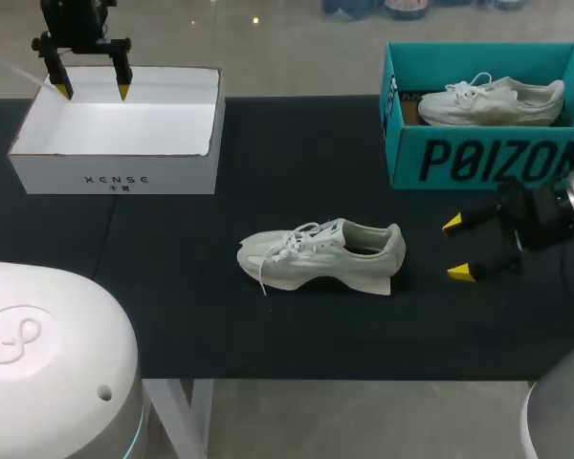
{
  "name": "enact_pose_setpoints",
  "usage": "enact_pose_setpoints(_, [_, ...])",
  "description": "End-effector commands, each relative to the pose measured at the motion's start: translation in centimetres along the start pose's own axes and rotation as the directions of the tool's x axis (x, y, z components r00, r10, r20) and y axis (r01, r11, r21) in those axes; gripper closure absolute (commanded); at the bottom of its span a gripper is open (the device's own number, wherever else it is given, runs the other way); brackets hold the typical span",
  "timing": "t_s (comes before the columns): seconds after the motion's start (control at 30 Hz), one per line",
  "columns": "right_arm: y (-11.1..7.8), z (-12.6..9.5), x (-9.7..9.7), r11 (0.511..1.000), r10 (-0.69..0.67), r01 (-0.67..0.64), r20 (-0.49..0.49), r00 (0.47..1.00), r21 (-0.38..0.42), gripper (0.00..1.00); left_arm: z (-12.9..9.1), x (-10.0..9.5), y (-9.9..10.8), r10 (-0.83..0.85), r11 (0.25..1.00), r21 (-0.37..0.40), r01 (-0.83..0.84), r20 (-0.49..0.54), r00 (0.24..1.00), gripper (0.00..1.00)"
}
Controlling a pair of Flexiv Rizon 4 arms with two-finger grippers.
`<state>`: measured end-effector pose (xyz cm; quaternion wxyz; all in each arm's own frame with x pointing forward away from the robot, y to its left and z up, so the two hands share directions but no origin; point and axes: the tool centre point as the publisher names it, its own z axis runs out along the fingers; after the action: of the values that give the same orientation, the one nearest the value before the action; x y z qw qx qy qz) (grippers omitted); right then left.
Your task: Take the shoe out of the shoebox, open the shoe tongue, remove and reinsert the insole, then place the shoe into the shoebox
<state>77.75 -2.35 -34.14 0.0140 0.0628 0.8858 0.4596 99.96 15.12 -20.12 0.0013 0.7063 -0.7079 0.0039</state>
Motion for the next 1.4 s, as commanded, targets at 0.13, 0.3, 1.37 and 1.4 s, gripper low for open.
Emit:
enact_pose_setpoints(0.13, [0.0,-1.0,0.4,0.993,0.012,-0.011,0.008,1.0,-0.114,0.0,-0.1,0.0,0.2,-0.001,1.0,0.003,0.001,0.003,1.0,0.0])
enact_pose_setpoints(0.3, [0.4,-1.4,0.1,0.994,0.03,-0.028,0.017,0.999,-0.11,0.0,-0.1,0.0,0.2,-0.001,1.0,0.003,0.001,0.003,1.0,0.0])
enact_pose_setpoints(1.37, [-1.9,6.7,1.6,0.977,0.071,-0.036,0.16,0.985,-0.211,0.0,-0.1,0.0,0.2,-0.001,1.0,0.003,0.001,0.003,1.0,0.0])
enact_pose_setpoints(1.4, [-1.9,6.8,1.3,0.977,0.068,-0.032,0.164,0.984,-0.21,0.0,-0.1,0.0,0.2,-0.001,1.0,0.003,0.001,0.003,1.0,0.0])
